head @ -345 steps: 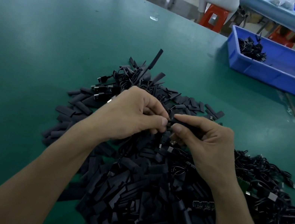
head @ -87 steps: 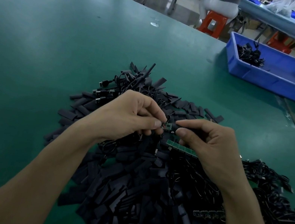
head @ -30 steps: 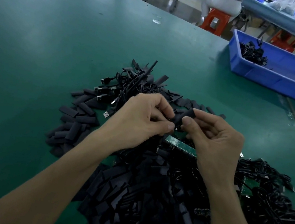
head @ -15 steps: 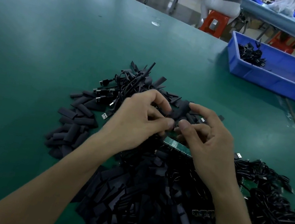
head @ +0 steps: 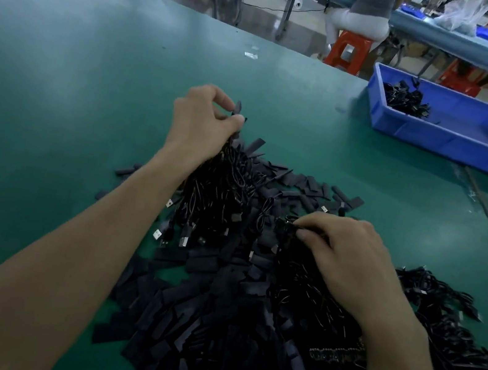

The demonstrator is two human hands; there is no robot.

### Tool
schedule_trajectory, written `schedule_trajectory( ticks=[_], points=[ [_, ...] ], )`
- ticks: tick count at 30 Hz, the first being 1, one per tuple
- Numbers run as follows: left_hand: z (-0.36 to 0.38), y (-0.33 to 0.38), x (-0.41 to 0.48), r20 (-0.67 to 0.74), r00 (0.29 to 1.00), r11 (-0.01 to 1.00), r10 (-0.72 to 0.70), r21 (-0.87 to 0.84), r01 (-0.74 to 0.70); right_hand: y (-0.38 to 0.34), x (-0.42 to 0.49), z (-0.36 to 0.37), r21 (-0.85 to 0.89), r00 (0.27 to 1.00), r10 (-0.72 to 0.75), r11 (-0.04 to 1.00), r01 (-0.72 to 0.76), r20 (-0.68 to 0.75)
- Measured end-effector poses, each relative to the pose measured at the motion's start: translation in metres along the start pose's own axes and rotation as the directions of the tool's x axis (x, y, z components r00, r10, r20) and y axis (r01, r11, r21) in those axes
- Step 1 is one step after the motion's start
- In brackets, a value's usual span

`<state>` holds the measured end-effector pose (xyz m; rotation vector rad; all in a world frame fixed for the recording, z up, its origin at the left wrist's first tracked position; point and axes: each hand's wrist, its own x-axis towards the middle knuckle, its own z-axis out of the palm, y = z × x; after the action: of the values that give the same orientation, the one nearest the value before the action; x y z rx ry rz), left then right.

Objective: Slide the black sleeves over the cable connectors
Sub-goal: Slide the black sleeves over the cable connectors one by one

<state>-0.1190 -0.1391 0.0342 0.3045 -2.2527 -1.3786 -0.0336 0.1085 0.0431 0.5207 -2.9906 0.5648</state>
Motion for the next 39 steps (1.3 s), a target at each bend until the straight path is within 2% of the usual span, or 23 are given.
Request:
schedule_trajectory(
  ticks=[2,5,8,11,13,16,18,22,25,28,30,33,37,39],
  points=[
    [0.010,-0.002,0.002,0.069,0.998,0.989,-0.004,0.146,-0.006,0.005,0.002,-0.003,0.042,1.000,-0.001,0.999,0.002,-0.024],
    [0.014,0.001,-0.003,0.132,0.991,0.959,-0.001,0.280,-0.037,0.013,0.007,-0.002,0.112,1.000,-0.007,0.994,0.005,0.018],
    [0.008,0.014,-0.017,0.045,0.980,0.913,0.192,0.359,-0.195,0.020,0.011,0.003,0.158,0.998,-0.012,0.987,0.003,0.058],
    [0.004,0.033,-0.048,0.070,0.874,0.832,0.481,0.277,-0.480,0.024,0.014,0.005,0.192,0.997,-0.014,0.981,0.000,0.071],
    [0.007,0.038,-0.070,0.207,0.819,0.816,0.535,0.124,-0.565,0.027,0.016,0.006,0.198,0.997,-0.026,0.980,0.010,0.075],
    [0.015,0.033,-0.094,0.470,0.813,0.918,0.343,0.016,-0.396,0.030,0.018,0.005,0.251,0.993,-0.097,0.965,0.078,0.066],
    [0.023,0.023,-0.106,0.561,0.799,0.972,0.218,-0.053,-0.229,0.029,0.017,0.003,0.325,0.988,-0.148,0.937,0.126,0.042],
    [0.033,0.002,-0.116,0.566,0.821,0.979,0.072,-0.199,0.051,0.031,0.016,0.001,0.373,0.986,-0.165,0.917,0.143,0.028],
    [0.036,-0.005,-0.118,0.557,0.830,0.945,0.023,-0.282,0.163,0.030,0.018,0.000,0.244,0.988,-0.151,0.959,0.142,0.021],
    [0.037,-0.006,-0.118,0.543,0.840,0.918,0.010,-0.338,0.208,0.020,0.019,-0.004,0.118,0.991,-0.135,0.984,0.131,0.027],
    [0.036,-0.005,-0.116,0.543,0.839,0.897,0.019,-0.380,0.226,0.014,0.019,-0.002,0.120,0.990,-0.141,0.983,0.137,0.030],
    [0.031,-0.004,-0.114,0.587,0.809,0.884,0.042,-0.399,0.244,0.010,0.018,0.000,0.235,0.989,-0.146,0.963,0.133,0.039],
    [0.024,-0.006,-0.113,0.650,0.754,0.895,0.089,-0.385,0.226,0.017,0.016,0.001,0.453,0.987,-0.150,0.884,0.111,0.051],
    [0.023,-0.006,-0.113,0.662,0.744,0.902,0.097,-0.374,0.215,0.021,0.017,0.000,0.503,0.985,-0.158,0.859,0.099,0.075]
  ],
)
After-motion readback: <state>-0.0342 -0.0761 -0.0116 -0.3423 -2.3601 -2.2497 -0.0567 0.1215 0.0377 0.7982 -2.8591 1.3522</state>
